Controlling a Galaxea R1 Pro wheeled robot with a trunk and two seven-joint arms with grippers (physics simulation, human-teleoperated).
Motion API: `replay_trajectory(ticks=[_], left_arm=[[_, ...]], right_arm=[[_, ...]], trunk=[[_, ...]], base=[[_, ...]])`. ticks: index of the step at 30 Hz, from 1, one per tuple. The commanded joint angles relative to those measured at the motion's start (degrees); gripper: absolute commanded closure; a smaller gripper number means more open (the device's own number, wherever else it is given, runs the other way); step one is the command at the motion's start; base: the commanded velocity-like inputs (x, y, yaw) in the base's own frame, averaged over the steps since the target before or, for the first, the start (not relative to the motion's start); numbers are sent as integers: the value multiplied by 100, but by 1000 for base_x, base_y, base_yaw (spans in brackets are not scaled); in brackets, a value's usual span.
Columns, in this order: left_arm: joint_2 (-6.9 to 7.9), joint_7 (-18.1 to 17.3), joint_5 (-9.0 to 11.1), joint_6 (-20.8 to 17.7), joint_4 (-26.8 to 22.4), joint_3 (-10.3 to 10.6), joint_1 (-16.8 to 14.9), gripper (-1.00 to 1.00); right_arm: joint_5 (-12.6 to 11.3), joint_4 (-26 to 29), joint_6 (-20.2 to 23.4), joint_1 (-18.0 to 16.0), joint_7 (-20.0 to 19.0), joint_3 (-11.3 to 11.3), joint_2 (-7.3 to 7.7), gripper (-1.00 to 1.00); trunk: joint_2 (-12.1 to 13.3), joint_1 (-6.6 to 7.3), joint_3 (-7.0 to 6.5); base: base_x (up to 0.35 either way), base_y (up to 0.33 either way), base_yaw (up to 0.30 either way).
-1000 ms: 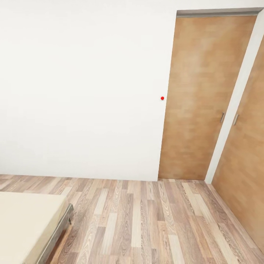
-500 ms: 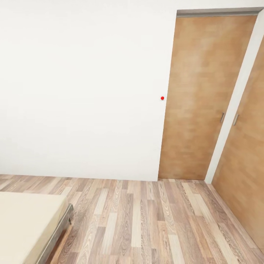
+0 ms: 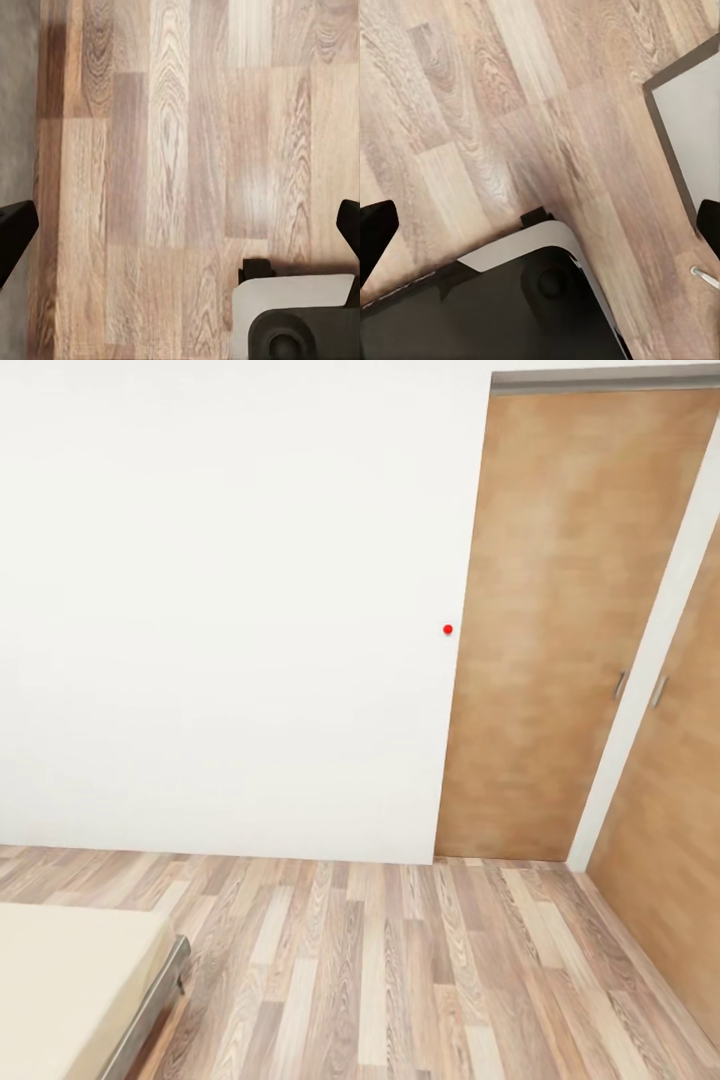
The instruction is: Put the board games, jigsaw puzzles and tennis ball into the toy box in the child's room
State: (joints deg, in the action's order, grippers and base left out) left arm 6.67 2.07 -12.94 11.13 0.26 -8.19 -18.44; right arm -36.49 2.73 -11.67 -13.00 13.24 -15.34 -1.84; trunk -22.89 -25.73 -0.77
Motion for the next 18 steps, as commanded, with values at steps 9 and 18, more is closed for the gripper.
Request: replay_trajectory(ticks=[9,18], left_arm=[[0,21,-76,37,9,-42,50,-100],[0,21,-77,39,9,-42,56,-100]], right_arm=[[-45,-1,-25,-1,20,-48,0,-100],[-50,-1,-26,-1,20,-48,0,-100]], trunk=[[-3,-5,2],[-3,-5,2]], base=[[329,0,0],[331,0,0]])
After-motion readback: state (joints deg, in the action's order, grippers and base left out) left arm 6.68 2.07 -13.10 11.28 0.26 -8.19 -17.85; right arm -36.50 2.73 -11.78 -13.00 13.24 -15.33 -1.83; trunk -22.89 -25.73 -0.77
